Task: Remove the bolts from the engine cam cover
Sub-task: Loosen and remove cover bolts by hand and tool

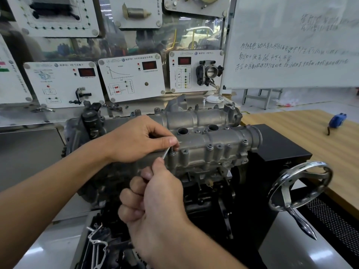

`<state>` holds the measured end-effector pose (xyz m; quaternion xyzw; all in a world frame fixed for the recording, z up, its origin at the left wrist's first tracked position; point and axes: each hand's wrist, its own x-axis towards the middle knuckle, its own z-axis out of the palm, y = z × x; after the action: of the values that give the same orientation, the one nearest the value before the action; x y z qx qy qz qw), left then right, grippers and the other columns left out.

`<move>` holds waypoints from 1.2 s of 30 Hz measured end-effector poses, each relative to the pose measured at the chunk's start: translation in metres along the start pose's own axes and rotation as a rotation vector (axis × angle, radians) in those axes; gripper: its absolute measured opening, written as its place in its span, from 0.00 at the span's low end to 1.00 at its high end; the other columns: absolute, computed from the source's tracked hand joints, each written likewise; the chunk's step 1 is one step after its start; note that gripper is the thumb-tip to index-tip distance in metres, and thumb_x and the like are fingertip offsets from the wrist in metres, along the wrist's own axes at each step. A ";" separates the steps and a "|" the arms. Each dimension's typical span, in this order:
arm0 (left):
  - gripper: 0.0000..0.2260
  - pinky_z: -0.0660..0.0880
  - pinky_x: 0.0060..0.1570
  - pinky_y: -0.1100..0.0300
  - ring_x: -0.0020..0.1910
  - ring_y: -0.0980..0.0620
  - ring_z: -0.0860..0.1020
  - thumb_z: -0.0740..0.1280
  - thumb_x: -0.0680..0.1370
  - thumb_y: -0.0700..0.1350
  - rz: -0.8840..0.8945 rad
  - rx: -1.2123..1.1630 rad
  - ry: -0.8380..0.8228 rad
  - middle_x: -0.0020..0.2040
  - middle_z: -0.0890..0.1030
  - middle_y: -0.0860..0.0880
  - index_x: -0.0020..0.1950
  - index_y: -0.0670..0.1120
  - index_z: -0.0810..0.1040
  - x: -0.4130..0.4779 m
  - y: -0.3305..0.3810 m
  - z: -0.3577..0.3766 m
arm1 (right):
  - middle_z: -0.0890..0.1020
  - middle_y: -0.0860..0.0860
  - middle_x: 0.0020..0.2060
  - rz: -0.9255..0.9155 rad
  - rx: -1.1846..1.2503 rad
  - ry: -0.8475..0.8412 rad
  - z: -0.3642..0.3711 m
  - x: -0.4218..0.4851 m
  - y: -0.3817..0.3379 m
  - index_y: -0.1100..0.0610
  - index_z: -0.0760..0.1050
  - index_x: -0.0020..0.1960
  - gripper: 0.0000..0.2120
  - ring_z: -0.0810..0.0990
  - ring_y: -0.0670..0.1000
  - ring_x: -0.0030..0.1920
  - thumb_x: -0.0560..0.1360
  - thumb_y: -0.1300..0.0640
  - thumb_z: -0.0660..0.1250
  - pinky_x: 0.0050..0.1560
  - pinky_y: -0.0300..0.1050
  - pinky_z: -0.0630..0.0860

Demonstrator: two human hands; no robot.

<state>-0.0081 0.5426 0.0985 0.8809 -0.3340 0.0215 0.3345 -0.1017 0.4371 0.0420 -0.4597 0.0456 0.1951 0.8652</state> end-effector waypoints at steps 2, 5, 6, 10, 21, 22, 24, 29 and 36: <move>0.07 0.71 0.44 0.76 0.44 0.65 0.82 0.69 0.76 0.51 0.017 -0.024 0.028 0.43 0.86 0.61 0.47 0.55 0.86 -0.001 -0.002 0.002 | 0.59 0.46 0.20 0.072 -0.182 -0.017 -0.016 -0.016 -0.024 0.51 0.62 0.32 0.23 0.56 0.45 0.17 0.82 0.40 0.53 0.22 0.34 0.50; 0.07 0.76 0.45 0.69 0.44 0.61 0.83 0.70 0.73 0.54 0.042 -0.044 0.076 0.43 0.86 0.59 0.47 0.56 0.86 -0.002 -0.005 0.005 | 0.59 0.46 0.21 0.126 -0.564 -0.031 -0.041 -0.032 -0.069 0.51 0.63 0.32 0.23 0.55 0.44 0.18 0.83 0.42 0.54 0.20 0.33 0.50; 0.08 0.78 0.46 0.65 0.43 0.58 0.84 0.70 0.73 0.55 0.047 -0.032 0.086 0.43 0.86 0.59 0.48 0.56 0.86 -0.002 -0.006 0.005 | 0.61 0.46 0.22 0.080 -0.862 -0.006 -0.053 -0.029 -0.094 0.51 0.64 0.33 0.23 0.57 0.46 0.20 0.83 0.42 0.54 0.21 0.37 0.52; 0.08 0.79 0.44 0.61 0.42 0.54 0.84 0.72 0.70 0.56 0.038 -0.014 0.160 0.41 0.86 0.59 0.48 0.60 0.86 -0.002 -0.007 0.007 | 0.76 0.48 0.34 -0.442 -2.281 -0.162 -0.068 0.006 -0.166 0.55 0.72 0.40 0.22 0.77 0.49 0.34 0.83 0.43 0.53 0.39 0.47 0.77; 0.17 0.72 0.37 0.73 0.34 0.64 0.80 0.78 0.70 0.47 -0.037 0.145 0.358 0.34 0.83 0.62 0.57 0.54 0.80 -0.007 0.013 0.017 | 0.79 0.49 0.62 -1.314 -2.613 -0.768 0.004 0.134 -0.174 0.53 0.78 0.62 0.14 0.72 0.52 0.67 0.81 0.52 0.60 0.65 0.51 0.70; 0.15 0.73 0.38 0.72 0.34 0.64 0.81 0.78 0.70 0.47 -0.044 0.148 0.385 0.34 0.83 0.62 0.55 0.54 0.81 -0.009 0.015 0.019 | 0.79 0.48 0.63 -1.340 -2.571 -0.792 0.007 0.136 -0.168 0.53 0.78 0.62 0.14 0.70 0.52 0.70 0.81 0.53 0.60 0.66 0.50 0.69; 0.11 0.74 0.39 0.71 0.35 0.64 0.81 0.78 0.70 0.46 -0.056 0.149 0.445 0.34 0.83 0.62 0.50 0.56 0.82 -0.013 0.017 0.027 | 0.80 0.48 0.64 -1.424 -2.486 -0.835 0.005 0.135 -0.165 0.54 0.79 0.63 0.14 0.68 0.54 0.73 0.81 0.54 0.62 0.69 0.50 0.67; 0.07 0.77 0.36 0.71 0.33 0.63 0.81 0.77 0.70 0.42 -0.108 0.103 0.573 0.31 0.83 0.57 0.43 0.53 0.85 -0.012 0.019 0.040 | 0.81 0.48 0.63 -1.449 -2.470 -0.707 -0.016 0.132 -0.174 0.56 0.79 0.63 0.15 0.68 0.55 0.73 0.83 0.55 0.57 0.67 0.52 0.68; 0.08 0.75 0.35 0.75 0.33 0.64 0.82 0.77 0.71 0.40 -0.134 0.008 0.744 0.34 0.84 0.61 0.44 0.52 0.85 -0.003 0.040 0.007 | 0.84 0.56 0.50 -1.297 -2.160 -0.447 -0.023 0.140 -0.173 0.60 0.80 0.59 0.14 0.80 0.58 0.52 0.82 0.56 0.60 0.53 0.56 0.75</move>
<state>-0.0355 0.5177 0.1152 0.8340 -0.1310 0.3194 0.4304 0.0951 0.3732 0.1275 -0.8212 -0.5124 -0.2503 -0.0209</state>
